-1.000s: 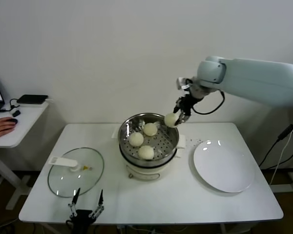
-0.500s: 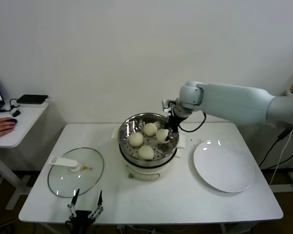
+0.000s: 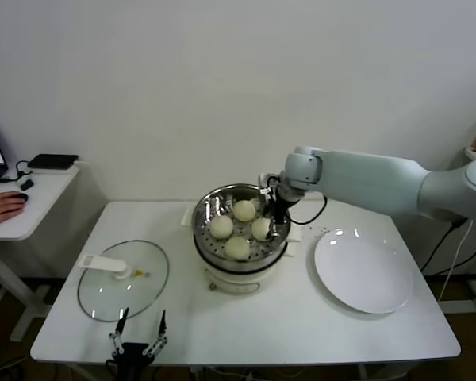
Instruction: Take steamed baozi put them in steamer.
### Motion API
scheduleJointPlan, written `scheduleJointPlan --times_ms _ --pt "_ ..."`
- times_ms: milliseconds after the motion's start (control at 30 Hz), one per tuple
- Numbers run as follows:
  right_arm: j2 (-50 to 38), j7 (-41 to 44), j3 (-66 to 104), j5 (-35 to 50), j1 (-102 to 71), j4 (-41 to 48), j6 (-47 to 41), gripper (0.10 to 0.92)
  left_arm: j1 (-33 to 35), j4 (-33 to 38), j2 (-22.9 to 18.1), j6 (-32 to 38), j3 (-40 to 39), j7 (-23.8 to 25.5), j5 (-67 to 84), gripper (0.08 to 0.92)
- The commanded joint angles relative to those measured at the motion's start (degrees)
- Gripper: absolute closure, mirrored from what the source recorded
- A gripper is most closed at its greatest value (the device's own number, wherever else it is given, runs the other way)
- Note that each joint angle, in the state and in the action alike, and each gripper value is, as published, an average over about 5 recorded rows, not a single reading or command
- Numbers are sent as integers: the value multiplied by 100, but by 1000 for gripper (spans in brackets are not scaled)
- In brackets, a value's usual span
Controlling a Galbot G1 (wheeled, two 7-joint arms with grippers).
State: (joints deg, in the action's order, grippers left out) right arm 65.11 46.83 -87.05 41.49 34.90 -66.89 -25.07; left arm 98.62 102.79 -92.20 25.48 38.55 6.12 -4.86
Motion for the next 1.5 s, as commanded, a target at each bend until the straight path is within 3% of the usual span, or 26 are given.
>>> scheduleJointPlan --times_ms 33,167,333,533,833,967,1167,1500 --pt "-302 312 -494 1040 1211 -311 105 218 13 40 -67 -8 14 7 -7 177" --pt "-710 245 -516 1239 1598 -518 185 204 40 84 -64 -15 20 14 -10 177" --pt "-1743 -1323 761 749 830 -1272 192 203 28 99 -59 -14 58 13 12 177" --pt "-3002 -3049 3657 -94 -2040 -2459 537 203 -5 97 -64 -40 73 44 9 177" --pt "-3893 -4228 6941 -268 -5941 -3641 1690 203 -37 133 -78 -89 134 83 -10 177" --pt "-3600 -4500 8796 -497 -8255 -3956 2610 203 -35 144 -99 -89 124 86 -32 177" --pt "-2272 -4328 11057 -822 -11094 -4248 3506 203 0 146 -138 -73 105 77 -85 177" --pt "-722 -3904 11999 -1093 -12807 -4155 4493 203 98 148 -149 -32 70 53 -185 177"
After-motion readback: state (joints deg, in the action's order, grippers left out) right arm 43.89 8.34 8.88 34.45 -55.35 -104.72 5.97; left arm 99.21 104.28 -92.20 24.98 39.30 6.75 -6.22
